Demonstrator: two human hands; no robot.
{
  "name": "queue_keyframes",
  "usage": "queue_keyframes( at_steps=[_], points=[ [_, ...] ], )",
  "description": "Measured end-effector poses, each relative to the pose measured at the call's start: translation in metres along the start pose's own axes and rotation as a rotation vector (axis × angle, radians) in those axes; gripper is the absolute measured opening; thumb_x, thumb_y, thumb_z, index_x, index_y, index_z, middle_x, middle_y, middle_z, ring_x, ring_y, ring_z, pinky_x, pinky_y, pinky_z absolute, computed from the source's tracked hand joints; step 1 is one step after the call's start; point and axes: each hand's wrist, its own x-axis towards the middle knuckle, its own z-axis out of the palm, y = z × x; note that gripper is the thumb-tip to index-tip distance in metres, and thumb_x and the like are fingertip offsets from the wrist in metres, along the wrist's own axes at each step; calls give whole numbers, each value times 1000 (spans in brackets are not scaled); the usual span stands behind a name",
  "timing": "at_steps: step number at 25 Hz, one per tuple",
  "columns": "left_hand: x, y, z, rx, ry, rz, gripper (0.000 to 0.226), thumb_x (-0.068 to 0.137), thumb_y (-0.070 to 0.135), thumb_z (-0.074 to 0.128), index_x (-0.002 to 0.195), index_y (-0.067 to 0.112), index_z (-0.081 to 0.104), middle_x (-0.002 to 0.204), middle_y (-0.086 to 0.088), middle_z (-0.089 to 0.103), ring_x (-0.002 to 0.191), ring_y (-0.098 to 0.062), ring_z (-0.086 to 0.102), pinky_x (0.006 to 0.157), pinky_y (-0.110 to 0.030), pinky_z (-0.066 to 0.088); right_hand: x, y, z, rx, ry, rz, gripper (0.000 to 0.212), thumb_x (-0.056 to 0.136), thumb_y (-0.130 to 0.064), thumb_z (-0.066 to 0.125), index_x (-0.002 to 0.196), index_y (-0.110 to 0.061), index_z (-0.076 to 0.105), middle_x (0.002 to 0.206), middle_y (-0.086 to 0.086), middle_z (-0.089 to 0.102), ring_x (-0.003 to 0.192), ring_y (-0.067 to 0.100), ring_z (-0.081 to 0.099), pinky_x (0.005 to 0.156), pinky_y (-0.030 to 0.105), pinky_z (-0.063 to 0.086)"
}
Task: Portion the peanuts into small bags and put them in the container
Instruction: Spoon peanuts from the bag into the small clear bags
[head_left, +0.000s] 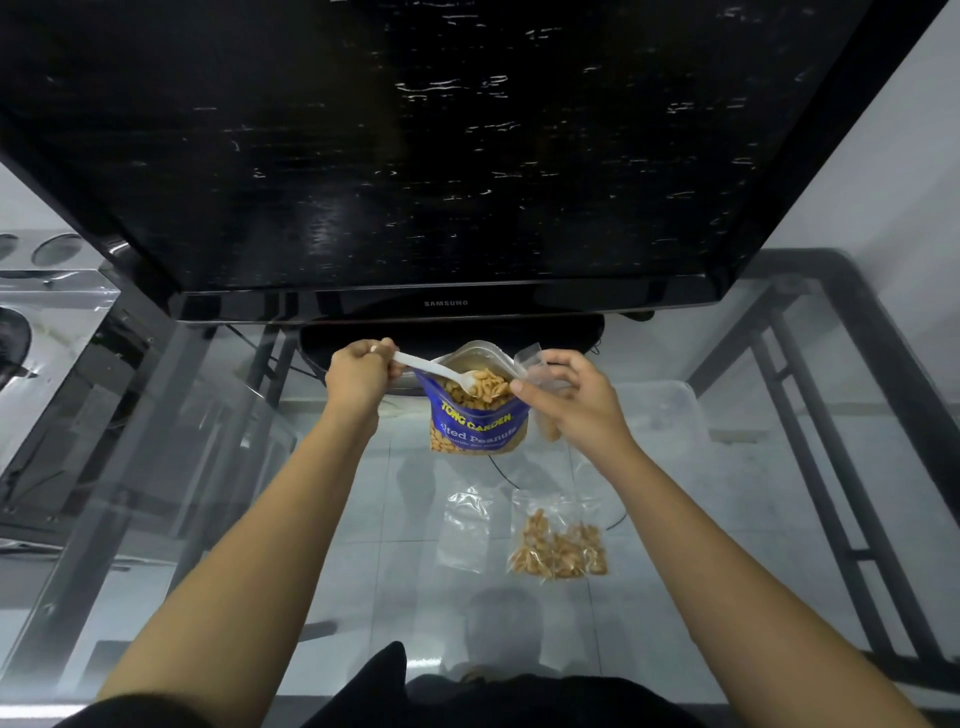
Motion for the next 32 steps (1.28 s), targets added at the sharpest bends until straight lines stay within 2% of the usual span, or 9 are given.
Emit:
queue_keyframes(
  at_steps=[2,4,10,16,20,24,26,28,32],
  points=[
    [0,-1,-5,-26,-10,16,20,94,19,50,95,3,62,62,-3,52,53,-9,45,44,-12,41,0,-5,-3,-110,29,-59,49,73,-33,77,115,-24,55,101,-15,58,88,2,56,54,8,46],
    [-1,0,-8,-45,-18,32,19,95,19,49,94,4,61,63,-3,51,55,-9,46,42,-9,40,0,-8,-5,-231,38,-109,49,72,-36,78,114,-24,56,99,-16,57,82,-1,55,61,14,47],
    [0,2,-14,-123,-12,-9,23,96,18,46,77,13,58,62,-2,50,55,-10,44,55,-20,39,4,-10,-5,-562,71,-175,50,66,-46,77,109,-28,58,106,-7,62,89,15,60,73,34,53],
    [-4,43,-20,-146,-20,107,25,96,19,46,74,16,58,62,0,50,56,-8,45,53,-18,39,8,-20,12,-670,48,-254,50,69,-47,74,112,-26,57,106,-5,62,91,17,59,70,31,50],
    [-35,78,-17,196,55,501,20,93,26,50,81,17,63,61,3,59,58,-9,54,64,-26,47,7,-25,29,-417,78,-254,53,68,-44,77,114,-26,56,101,-12,59,84,6,58,66,23,50],
    [-87,97,-18,461,46,1150,18,93,19,52,86,7,64,67,5,57,63,-7,47,59,-9,35,4,-28,42,-172,131,-288,49,67,-36,80,110,-27,58,98,-16,62,85,-1,59,72,21,51],
    [-101,101,-20,504,69,1334,17,92,14,54,86,3,64,72,8,51,67,-5,45,60,-8,30,4,-30,44,-103,146,-320,50,68,-34,81,111,-27,57,101,-14,64,90,3,61,76,24,54],
    [-102,106,-25,436,160,1300,18,92,16,53,85,4,65,69,6,52,64,-4,44,60,-9,31,3,-32,43,-71,144,-333,51,68,-33,81,113,-28,56,101,-15,63,94,5,62,79,26,55],
    [-76,104,-34,117,253,860,20,92,28,50,79,19,62,61,-4,59,60,-18,53,59,-32,44,2,-28,35,-58,166,-343,51,68,-32,82,111,-30,54,101,-15,62,94,3,62,79,22,54]
  ],
)
